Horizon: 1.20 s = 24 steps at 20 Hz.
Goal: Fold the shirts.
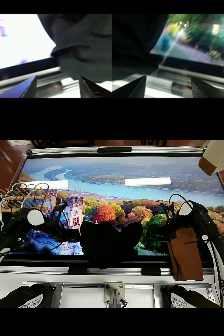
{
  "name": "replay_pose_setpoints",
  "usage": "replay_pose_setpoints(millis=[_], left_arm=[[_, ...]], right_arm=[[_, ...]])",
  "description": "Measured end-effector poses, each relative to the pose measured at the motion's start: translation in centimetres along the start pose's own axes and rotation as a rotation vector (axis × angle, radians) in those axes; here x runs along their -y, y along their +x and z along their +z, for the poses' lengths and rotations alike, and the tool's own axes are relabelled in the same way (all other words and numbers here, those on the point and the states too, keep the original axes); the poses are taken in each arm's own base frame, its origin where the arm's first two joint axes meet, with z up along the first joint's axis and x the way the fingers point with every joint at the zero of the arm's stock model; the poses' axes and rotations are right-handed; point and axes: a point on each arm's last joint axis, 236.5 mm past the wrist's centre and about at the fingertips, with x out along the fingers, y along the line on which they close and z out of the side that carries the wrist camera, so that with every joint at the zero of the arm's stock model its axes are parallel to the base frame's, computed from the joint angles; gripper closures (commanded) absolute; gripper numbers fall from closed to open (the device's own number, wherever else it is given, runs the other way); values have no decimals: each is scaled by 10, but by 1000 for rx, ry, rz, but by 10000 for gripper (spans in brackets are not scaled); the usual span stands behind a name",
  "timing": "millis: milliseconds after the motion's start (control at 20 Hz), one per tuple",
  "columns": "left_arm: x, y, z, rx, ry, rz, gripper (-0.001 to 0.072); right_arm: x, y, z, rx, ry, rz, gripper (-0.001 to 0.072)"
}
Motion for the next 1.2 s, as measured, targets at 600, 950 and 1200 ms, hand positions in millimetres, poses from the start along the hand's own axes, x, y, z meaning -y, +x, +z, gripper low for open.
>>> replay_pose_setpoints(millis=[600,950,1200], left_arm=[[18,73,34,107,-60,-133,674],[27,-1,83,263,123,-78,678],[57,-190,140,682,295,8,677]], right_arm=[[-31,78,39,-26,49,146,501],[-68,44,77,140,-94,154,636],[-116,-149,124,654,-379,76,636]])
